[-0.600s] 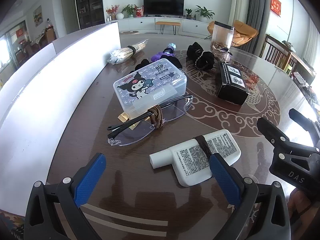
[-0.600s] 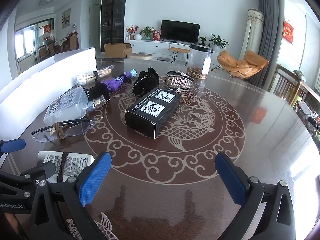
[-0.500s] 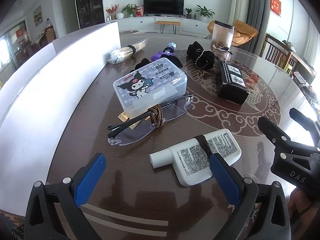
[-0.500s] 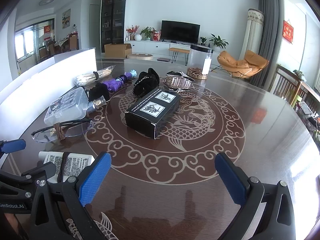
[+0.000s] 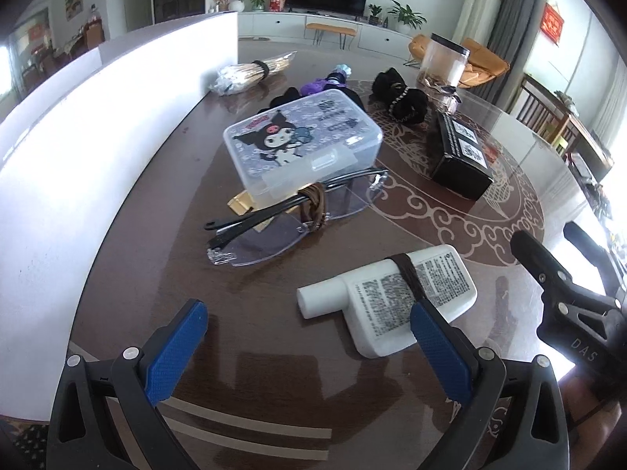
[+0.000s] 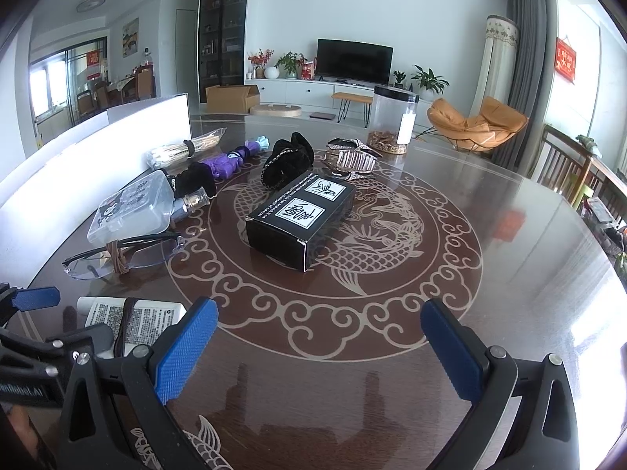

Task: Organize objects
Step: 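Grasp the white lotion bottle with the black band using the right tool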

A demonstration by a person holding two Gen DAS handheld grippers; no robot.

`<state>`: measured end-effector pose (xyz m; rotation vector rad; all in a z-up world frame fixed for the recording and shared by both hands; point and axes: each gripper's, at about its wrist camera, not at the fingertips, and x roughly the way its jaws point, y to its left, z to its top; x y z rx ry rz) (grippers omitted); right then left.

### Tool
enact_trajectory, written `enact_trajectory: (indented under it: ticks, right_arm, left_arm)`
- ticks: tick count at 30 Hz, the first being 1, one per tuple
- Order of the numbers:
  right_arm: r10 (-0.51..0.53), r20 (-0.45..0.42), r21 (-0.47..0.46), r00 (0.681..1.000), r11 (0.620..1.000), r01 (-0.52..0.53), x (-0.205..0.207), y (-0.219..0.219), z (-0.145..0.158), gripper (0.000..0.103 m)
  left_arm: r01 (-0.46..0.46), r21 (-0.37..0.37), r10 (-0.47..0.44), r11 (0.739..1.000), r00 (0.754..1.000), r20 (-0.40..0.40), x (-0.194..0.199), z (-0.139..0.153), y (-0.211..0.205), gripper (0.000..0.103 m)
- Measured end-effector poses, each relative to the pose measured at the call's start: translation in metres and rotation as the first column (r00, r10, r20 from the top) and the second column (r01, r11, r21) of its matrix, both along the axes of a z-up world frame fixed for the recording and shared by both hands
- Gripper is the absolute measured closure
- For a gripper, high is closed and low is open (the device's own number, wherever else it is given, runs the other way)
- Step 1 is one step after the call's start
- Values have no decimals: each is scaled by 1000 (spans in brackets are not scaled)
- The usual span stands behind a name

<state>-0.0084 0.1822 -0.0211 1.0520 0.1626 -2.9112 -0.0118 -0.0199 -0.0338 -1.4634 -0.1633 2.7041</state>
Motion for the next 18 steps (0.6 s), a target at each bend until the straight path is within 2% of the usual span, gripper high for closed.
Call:
enact_trajectory:
  ticks: [7, 12, 14, 16, 18]
  right_arm:
    - [36, 12, -25, 999, 999, -35, -2, 0, -2, 0]
    - [184, -13, -104, 983, 977, -184, 5, -5, 1, 0]
    - [268, 13, -140, 963, 954, -264, 3, -12, -2, 0]
    - [373, 84, -189, 924, 916, -353, 1, -24, -11, 0]
    - [438, 116, -155, 892, 895, -419, 7, -42, -14, 0]
  left_arm:
    - [-105, 68, 110, 992, 992, -65, 8, 13, -29, 0]
    - [-163, 96, 174, 982, 978, -112, 16, 20, -44, 0]
    - [-178, 105, 190, 978, 974, -119, 17, 22, -48, 0]
    - [-188, 113, 202, 976, 971, -129, 19, 24, -52, 0]
    - [-193, 123, 209, 973, 968, -135, 21, 24, -54, 0]
